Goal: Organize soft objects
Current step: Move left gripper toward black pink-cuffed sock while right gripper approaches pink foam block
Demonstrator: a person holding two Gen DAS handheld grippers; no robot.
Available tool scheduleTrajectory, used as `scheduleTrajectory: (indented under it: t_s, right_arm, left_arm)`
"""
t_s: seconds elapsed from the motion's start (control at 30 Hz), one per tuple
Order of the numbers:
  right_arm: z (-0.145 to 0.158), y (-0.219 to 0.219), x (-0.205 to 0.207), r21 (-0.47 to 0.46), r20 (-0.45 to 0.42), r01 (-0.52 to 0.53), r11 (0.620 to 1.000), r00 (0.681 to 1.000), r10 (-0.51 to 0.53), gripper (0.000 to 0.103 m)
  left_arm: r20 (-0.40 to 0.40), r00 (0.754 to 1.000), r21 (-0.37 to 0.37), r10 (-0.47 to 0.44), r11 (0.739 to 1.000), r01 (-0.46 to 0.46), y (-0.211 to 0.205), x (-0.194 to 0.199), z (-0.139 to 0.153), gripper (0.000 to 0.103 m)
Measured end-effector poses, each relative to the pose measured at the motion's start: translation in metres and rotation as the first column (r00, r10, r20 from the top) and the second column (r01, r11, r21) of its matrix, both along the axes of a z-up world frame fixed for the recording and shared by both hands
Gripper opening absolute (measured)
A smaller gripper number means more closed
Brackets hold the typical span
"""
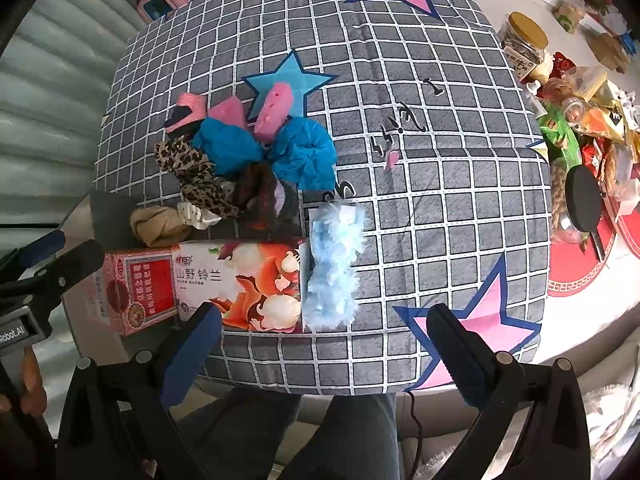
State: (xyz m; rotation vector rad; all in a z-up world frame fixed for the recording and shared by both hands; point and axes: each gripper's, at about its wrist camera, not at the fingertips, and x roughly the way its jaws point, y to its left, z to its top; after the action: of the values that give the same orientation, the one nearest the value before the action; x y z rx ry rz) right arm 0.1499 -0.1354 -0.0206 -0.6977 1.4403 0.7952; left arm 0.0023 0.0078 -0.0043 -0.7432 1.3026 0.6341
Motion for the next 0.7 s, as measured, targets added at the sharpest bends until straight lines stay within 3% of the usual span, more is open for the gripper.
scheduleTrajectory:
  t_s: [0.33, 0.7]
  right_arm:
    - [-0.007, 0.001, 0.003, -0.014, -0.022, -0.001, 1.000, 1.000, 0.001, 0.103]
    - [-0.023, 0.015, 0.017, -0.043, -0.036, -0.008, 0.999, 0.999, 0.007, 0.103]
  left_arm:
    - [0.014, 1.000, -0.024, 0.017, 1.000, -0.016, 0.006, 0.000, -0.005, 0.103]
    - [-0.013, 1.000, 0.012, 0.011, 1.000, -0.010, 0.032, 0.016, -0.012, 0.103]
